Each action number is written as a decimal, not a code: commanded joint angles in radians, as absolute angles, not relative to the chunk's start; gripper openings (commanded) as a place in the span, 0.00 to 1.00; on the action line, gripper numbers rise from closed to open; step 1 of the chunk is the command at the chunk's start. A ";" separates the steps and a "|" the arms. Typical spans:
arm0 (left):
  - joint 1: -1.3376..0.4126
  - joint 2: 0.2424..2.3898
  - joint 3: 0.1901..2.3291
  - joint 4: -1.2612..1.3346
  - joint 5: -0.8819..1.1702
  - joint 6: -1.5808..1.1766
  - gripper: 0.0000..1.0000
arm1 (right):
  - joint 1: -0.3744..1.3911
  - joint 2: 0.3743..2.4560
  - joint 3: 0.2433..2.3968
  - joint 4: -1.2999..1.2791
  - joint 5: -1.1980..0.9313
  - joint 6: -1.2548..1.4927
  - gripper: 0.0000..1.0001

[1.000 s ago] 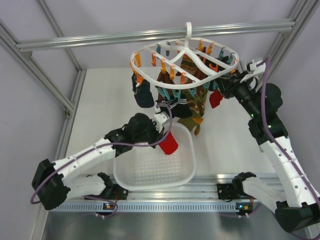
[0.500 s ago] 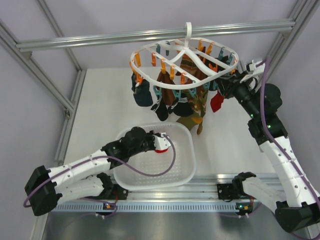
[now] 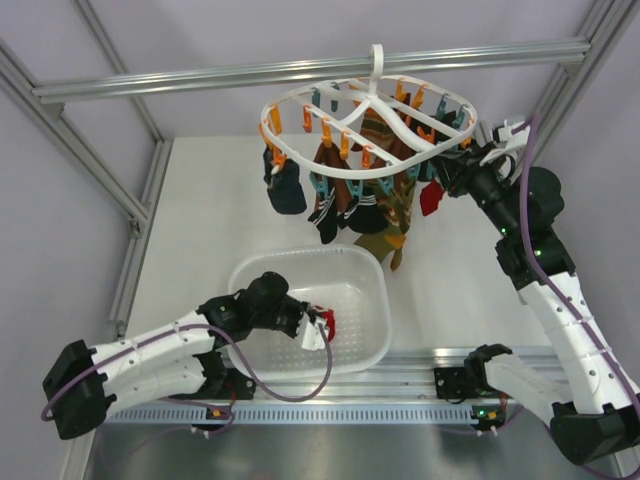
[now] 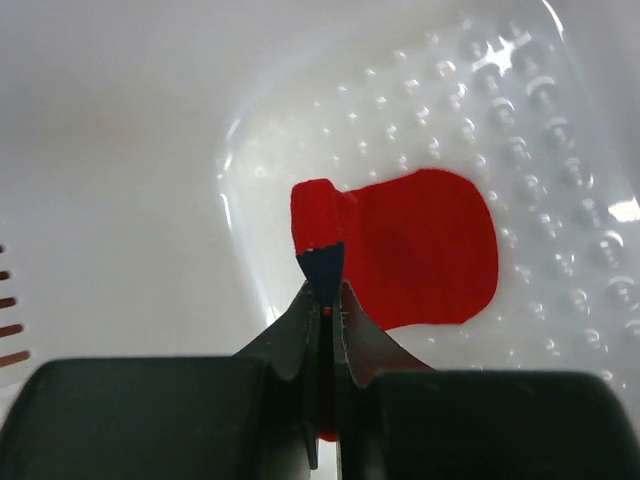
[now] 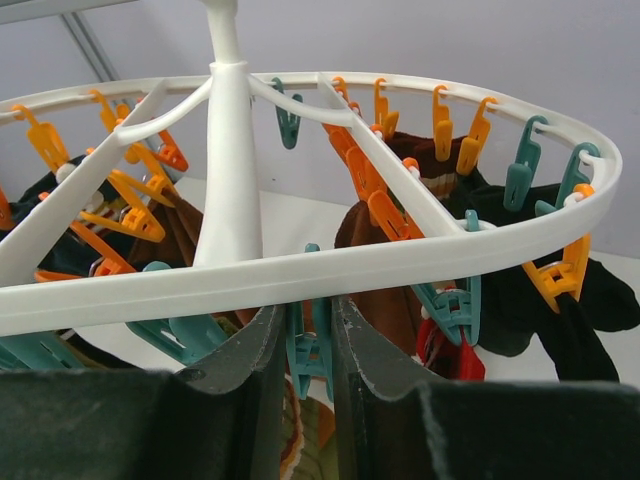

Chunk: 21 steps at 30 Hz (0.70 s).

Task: Clip the socks to the hanger
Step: Pick up the sock from the bin.

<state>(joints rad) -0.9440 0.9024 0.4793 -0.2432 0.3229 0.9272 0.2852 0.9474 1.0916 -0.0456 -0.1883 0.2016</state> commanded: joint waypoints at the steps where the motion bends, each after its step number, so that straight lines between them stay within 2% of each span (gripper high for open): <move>1: -0.931 0.911 0.428 -0.258 0.380 1.139 0.00 | 0.302 0.982 1.089 0.023 -0.183 0.215 0.00; 8: -0.890 1.017 0.445 -0.091 0.388 1.198 0.00 | 0.302 0.983 1.086 0.026 -0.186 0.213 0.00; 14: -0.876 1.104 0.483 0.204 0.383 1.235 0.00 | 0.301 0.980 1.088 0.020 -0.183 0.212 0.00; 17: -0.838 1.138 0.494 0.311 0.440 1.253 0.00 | 0.301 0.976 1.088 0.018 -0.181 0.212 0.00; 21: -0.779 1.169 0.496 0.307 0.563 1.340 0.00 | 0.302 0.973 1.083 0.017 -0.178 0.209 0.00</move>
